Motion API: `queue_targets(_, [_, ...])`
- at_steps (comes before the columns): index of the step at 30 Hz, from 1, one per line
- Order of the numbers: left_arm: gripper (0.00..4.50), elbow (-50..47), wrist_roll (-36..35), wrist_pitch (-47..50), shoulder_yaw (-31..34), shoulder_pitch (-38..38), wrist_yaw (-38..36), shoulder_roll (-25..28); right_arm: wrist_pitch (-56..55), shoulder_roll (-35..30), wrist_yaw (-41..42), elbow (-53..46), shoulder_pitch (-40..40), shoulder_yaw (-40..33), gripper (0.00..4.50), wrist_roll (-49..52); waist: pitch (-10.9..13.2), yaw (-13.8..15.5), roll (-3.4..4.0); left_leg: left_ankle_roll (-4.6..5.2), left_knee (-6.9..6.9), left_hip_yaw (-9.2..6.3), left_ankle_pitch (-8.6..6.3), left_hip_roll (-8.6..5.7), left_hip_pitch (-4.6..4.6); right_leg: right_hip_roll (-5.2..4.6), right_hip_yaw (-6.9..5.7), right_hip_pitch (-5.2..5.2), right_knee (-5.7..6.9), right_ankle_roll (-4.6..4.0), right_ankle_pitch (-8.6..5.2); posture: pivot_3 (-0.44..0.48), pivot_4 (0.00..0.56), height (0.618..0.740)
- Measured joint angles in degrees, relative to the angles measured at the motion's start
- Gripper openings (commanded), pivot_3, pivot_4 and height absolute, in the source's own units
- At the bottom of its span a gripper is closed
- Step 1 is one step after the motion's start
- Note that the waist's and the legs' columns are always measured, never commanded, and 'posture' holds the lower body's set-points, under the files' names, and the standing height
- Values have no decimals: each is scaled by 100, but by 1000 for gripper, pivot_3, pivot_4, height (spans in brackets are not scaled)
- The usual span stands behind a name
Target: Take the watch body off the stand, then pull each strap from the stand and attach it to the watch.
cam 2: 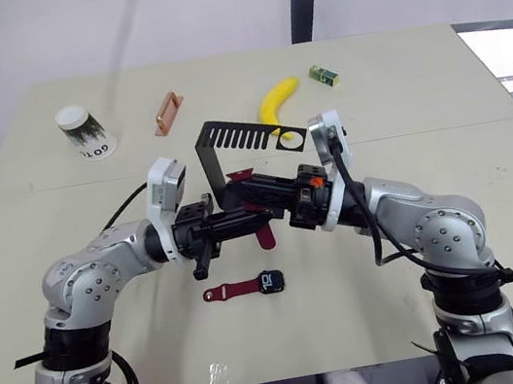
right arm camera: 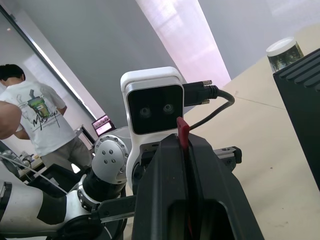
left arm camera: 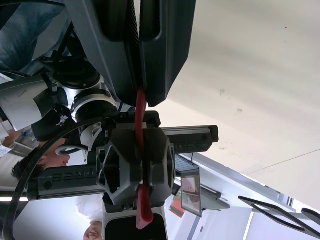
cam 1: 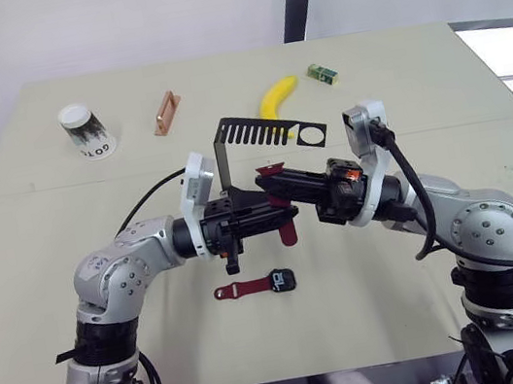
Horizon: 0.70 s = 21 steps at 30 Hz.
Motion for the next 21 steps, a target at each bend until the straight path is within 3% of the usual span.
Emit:
queue_targets(2, [936, 0, -48, 9, 24, 2, 6, -18, -9, 2, 0, -1, 0, 0, 0, 1, 0, 0, 0, 0, 0, 0, 0, 0, 0, 0, 0, 0, 0, 0, 0, 0, 150, 740])
queue_targets(4, [1849, 0, -100, 26, 56, 2, -11, -3, -9, 3, 1, -9, 0, 0, 0, 1, 0, -1, 0, 0, 0, 0, 0, 0, 0, 0, 0, 0, 0, 0, 0, 0, 150, 740])
queue_targets(9, [4414, -128, -142, 71, 88, 83, -131, 461, -8, -167, 18, -187, 21, 3, 0, -30, 1, -12, 1, 0, -3, 0, 0, 0, 0, 0, 0, -1, 0, 0, 0, 0, 150, 740])
queue_targets(14, [4468, -932, 221, -169, 47, 640, -516, 1557, 1, -1169, 302, -711, 467, -201, 0, -144, 3, 4, 4, 0, -28, 0, 0, -2, 1, -5, 0, 4, -32, 0, 0, 0, 150, 740])
queue_targets(17, [4468, -1196, 1059, -802, -422, 1181, -643, 2005, -95, -1931, 670, -1191, 1101, -506, 0, -294, 3, 46, 5, 2, -50, -1, 1, -7, 5, -8, 1, 11, -77, 0, 0, 0, 150, 740])
queue_targets(21, [4468, -1118, 2007, -1575, -1058, 1421, -621, 1923, -620, -2620, 1264, -1810, 1925, -749, 0, -911, 4, 94, 5, 6, -60, -1, 5, -8, 3, -4, 3, 9, -81, 0, 0, 0, 150, 740])
